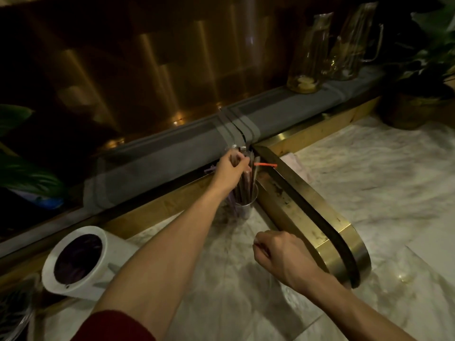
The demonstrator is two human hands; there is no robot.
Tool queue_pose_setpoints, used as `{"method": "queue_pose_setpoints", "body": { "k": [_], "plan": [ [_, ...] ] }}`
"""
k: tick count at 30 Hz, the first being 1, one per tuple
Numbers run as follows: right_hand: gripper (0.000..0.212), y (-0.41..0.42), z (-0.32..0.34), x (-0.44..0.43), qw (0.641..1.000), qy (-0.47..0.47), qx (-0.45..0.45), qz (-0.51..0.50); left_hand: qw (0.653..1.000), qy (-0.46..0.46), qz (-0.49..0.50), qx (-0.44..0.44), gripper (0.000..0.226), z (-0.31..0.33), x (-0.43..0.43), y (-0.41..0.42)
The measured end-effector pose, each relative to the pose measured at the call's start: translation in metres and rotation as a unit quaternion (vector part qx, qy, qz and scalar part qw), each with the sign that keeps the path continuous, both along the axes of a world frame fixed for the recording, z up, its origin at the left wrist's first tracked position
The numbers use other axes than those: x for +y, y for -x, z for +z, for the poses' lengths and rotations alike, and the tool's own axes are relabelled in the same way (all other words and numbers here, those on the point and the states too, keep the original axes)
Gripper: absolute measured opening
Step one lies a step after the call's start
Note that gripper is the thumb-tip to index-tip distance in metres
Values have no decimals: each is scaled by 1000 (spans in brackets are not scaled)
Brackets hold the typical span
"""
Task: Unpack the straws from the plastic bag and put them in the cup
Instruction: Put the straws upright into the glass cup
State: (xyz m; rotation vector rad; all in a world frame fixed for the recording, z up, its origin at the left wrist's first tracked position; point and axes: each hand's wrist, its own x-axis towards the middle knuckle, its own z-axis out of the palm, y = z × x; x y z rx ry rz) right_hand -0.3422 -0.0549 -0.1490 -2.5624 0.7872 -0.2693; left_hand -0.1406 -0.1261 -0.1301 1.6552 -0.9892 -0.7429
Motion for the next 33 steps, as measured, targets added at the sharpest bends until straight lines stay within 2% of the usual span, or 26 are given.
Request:
{"method": "queue_pose_setpoints", "body": {
  "k": [5,8,17,22,26,28,30,33],
  "plan": [
    [21,-7,-1,-3,1000,-4,3,9,998,2,-30,-56,20,17,4,-10],
    [20,-14,1,-4,1000,-1,3,14,997,29,-51,-51,21,33,6,-17],
    [24,-21,2,-1,999,3,33,11,989,67,-23,-131,9,74,28,-30],
    [22,-7,-4,-6,994,-14,112,-8,986,61,19,-155,6,76,43,-44],
    [40,8,1,-16,984,-63,163,-20,987,33,20,-153,7,72,54,-45],
    [43,14,9,-24,986,-97,133,-27,986,37,23,-163,7,74,60,-42],
    [35,16,20,-31,990,-111,81,-44,981,65,26,-180,4,80,68,-35],
    [28,8,34,-41,991,-105,2,-86,983,102,-31,-153,8,83,90,-22]
  ]
}}
